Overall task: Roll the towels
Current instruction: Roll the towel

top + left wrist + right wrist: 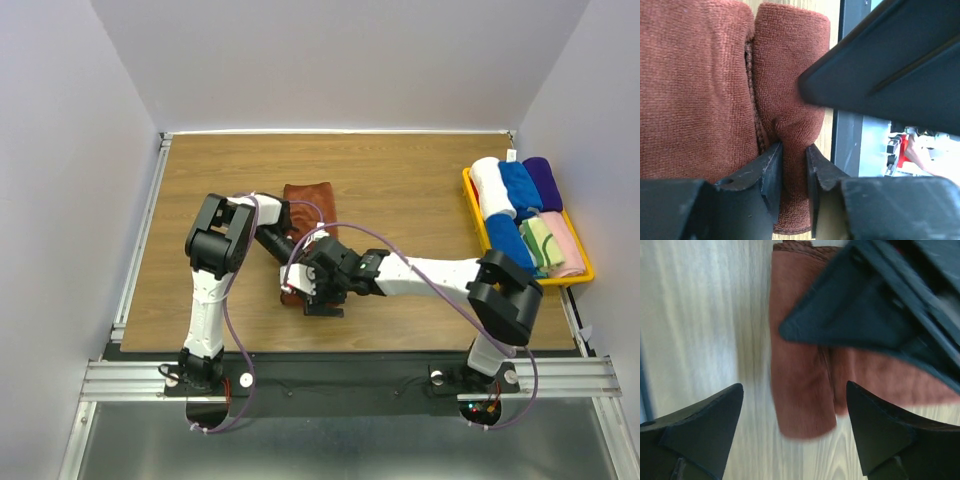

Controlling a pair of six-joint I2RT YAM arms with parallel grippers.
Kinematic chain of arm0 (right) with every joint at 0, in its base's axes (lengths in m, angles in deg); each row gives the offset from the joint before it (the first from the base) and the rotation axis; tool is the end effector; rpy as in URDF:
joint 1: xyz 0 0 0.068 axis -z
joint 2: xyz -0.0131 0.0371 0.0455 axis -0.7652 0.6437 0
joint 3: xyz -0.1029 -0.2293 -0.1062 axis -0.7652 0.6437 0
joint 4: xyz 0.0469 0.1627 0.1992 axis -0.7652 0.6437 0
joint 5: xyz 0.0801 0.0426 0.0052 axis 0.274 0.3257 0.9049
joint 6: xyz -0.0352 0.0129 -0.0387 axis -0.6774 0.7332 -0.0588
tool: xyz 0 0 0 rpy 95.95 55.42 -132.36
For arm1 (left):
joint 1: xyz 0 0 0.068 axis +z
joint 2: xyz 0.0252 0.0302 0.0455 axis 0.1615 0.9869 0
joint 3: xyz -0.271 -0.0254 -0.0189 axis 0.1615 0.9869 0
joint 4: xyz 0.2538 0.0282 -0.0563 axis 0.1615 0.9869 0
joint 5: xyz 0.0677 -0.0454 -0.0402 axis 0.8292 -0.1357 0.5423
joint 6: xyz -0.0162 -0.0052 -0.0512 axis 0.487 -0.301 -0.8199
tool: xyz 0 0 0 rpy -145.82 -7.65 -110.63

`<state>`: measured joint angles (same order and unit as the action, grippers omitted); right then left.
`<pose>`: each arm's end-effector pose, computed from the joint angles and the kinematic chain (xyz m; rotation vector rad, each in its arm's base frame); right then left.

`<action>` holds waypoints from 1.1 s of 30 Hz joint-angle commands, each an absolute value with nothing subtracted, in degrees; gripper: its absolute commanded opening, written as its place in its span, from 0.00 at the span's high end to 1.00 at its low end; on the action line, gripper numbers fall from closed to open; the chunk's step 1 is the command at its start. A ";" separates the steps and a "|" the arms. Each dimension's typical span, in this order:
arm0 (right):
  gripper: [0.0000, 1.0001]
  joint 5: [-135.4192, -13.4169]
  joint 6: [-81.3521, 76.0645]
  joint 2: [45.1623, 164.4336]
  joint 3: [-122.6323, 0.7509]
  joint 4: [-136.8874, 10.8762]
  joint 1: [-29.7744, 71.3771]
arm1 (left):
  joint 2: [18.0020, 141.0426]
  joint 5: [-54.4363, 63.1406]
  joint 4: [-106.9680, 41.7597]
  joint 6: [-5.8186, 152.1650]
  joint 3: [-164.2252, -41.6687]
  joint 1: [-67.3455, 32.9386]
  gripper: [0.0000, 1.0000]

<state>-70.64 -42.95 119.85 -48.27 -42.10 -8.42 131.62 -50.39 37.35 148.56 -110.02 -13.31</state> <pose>0.1771 0.3008 0.2034 -1.8878 1.7151 0.4236 0.3100 -0.1635 0.0990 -1.5150 -2.1543 1.7085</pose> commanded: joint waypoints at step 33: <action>0.99 -25.75 -32.30 139.37 -63.26 -17.74 5.01 | 79.11 -30.83 -5.26 139.49 -86.35 9.31 0.01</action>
<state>-37.07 -31.22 135.64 -58.98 -26.39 4.61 87.45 -34.85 4.31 140.54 -93.06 11.45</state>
